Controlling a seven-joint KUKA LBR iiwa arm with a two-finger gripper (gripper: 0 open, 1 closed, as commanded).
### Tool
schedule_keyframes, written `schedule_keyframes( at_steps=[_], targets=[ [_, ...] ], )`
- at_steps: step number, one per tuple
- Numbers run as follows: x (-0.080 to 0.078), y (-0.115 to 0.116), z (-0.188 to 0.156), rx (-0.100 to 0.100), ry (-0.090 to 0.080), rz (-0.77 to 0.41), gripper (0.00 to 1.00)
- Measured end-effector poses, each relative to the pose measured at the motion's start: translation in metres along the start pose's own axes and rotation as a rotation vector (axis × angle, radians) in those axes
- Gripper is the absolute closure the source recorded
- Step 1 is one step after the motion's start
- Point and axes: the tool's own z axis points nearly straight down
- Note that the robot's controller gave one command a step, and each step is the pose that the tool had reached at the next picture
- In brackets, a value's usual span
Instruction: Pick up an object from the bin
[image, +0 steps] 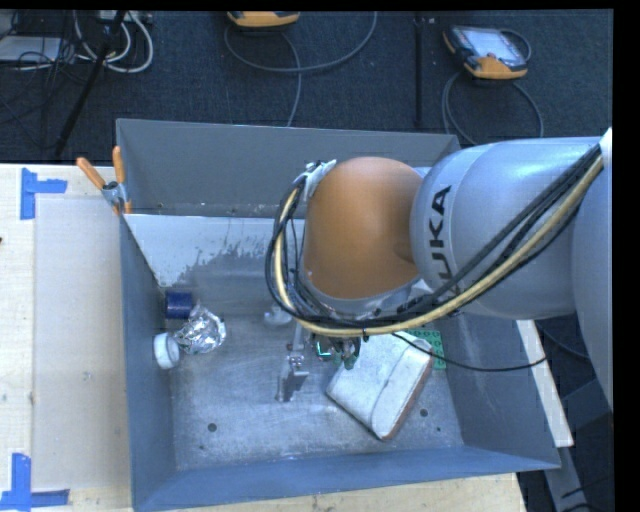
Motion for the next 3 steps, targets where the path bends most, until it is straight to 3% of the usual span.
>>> schedule_keyframes(
  at_steps=[1,2,3],
  targets=[
    [-0.04,-0.052,0.058,0.002,-0.004,0.041,0.0],
    [0.022,-0.141,0.064,0.001,-0.004,-0.1,0.0],
    [0.02,-0.138,0.064,-0.001,-0.007,-0.102,1.0]
  ],
)
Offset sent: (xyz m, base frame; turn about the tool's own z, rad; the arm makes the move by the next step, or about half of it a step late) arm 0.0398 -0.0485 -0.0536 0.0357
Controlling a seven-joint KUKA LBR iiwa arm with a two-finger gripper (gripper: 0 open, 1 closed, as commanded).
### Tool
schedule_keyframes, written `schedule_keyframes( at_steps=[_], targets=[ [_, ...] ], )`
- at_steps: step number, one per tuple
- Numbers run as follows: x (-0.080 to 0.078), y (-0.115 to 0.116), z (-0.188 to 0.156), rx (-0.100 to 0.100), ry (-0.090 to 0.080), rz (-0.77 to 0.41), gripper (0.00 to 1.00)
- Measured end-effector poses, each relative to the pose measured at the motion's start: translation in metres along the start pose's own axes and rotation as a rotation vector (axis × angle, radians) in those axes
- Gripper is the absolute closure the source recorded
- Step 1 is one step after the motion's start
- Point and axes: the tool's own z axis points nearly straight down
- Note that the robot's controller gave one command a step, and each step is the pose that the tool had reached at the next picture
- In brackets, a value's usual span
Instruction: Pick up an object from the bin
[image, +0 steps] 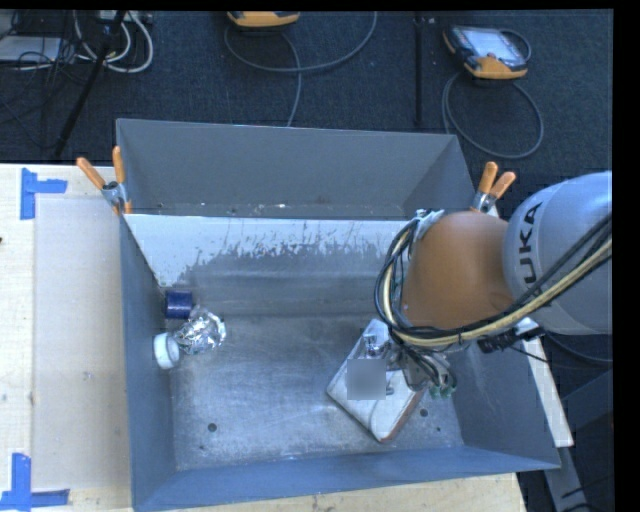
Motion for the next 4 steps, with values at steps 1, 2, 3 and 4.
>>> schedule_keyframes(
  at_steps=[1,2,3,4],
  targets=[
    [0.039,-0.072,-0.135,0.004,-0.008,-0.159,1.0],
    [0.035,-0.066,0.03,-0.003,0.006,-0.228,1.0],
    [-0.013,0.032,-0.107,-0.001,-0.013,-0.151,1.0],
    [-0.044,-0.031,-0.074,0.002,-0.001,-0.398,1.0]
  ],
)
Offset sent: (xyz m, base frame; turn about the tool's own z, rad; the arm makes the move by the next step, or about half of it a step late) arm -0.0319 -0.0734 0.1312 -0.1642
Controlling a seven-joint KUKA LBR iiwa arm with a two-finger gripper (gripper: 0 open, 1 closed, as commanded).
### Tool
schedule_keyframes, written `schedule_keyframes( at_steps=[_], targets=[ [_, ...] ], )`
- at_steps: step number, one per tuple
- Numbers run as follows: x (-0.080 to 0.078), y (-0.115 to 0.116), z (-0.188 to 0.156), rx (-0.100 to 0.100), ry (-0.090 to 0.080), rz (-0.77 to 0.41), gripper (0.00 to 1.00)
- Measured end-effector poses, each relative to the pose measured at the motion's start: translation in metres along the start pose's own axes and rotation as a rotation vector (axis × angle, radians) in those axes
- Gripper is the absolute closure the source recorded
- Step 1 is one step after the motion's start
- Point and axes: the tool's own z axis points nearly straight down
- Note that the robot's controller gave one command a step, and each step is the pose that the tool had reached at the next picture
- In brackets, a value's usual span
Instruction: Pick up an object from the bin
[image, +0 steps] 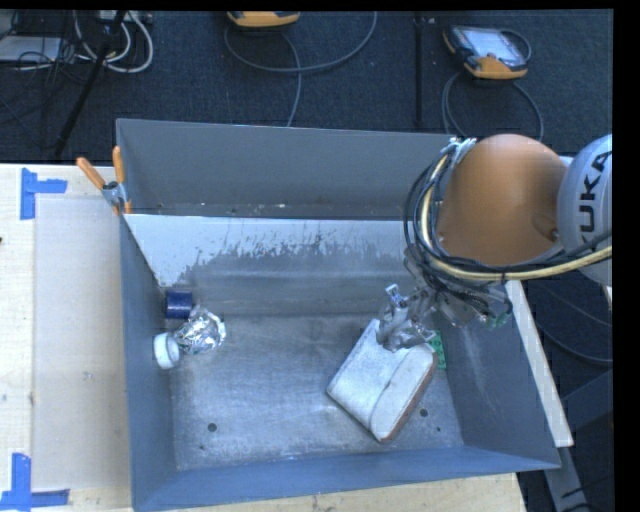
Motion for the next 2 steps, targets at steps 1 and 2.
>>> schedule_keyframes(
  at_steps=[1,2],
  targets=[
    [0.026,-0.009,0.01,-0.003,0.002,-0.113,1.0],
    [0.082,-0.055,0.102,-0.006,0.006,-0.247,1.0]
  ],
)
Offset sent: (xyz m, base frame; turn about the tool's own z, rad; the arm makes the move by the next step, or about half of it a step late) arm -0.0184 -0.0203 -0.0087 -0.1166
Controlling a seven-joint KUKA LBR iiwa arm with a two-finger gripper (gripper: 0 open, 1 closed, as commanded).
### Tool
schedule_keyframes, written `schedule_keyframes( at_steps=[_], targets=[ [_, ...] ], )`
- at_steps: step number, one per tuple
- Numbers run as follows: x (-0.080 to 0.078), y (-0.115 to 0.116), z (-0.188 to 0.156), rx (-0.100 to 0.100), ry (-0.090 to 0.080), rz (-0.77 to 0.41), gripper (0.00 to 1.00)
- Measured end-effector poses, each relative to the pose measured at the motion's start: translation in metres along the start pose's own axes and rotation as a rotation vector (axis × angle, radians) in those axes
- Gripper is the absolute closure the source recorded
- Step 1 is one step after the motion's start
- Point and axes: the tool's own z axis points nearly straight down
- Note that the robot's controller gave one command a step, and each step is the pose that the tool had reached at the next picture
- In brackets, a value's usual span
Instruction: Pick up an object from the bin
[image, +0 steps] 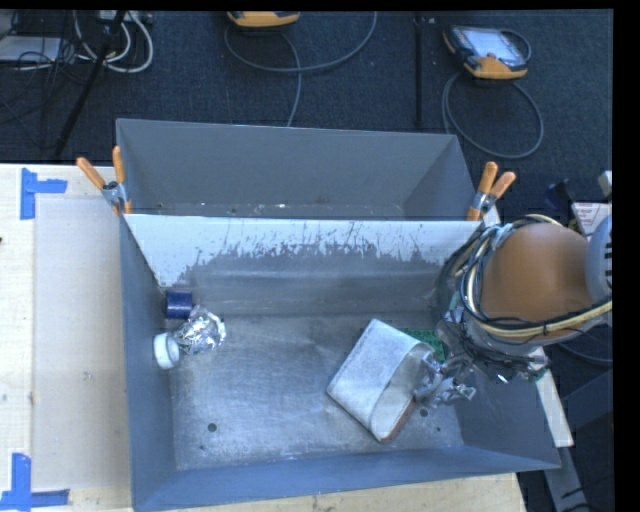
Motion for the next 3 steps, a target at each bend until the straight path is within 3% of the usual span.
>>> schedule_keyframes(
  at_steps=[1,2,3],
  targets=[
    [-0.055,0.087,-0.074,0.006,-0.01,-0.182,1.0],
    [-0.069,0.105,0.024,0.005,-0.006,-0.127,1.0],
    [-0.135,0.182,-0.074,0.007,-0.011,-0.337,1.0]
  ],
)
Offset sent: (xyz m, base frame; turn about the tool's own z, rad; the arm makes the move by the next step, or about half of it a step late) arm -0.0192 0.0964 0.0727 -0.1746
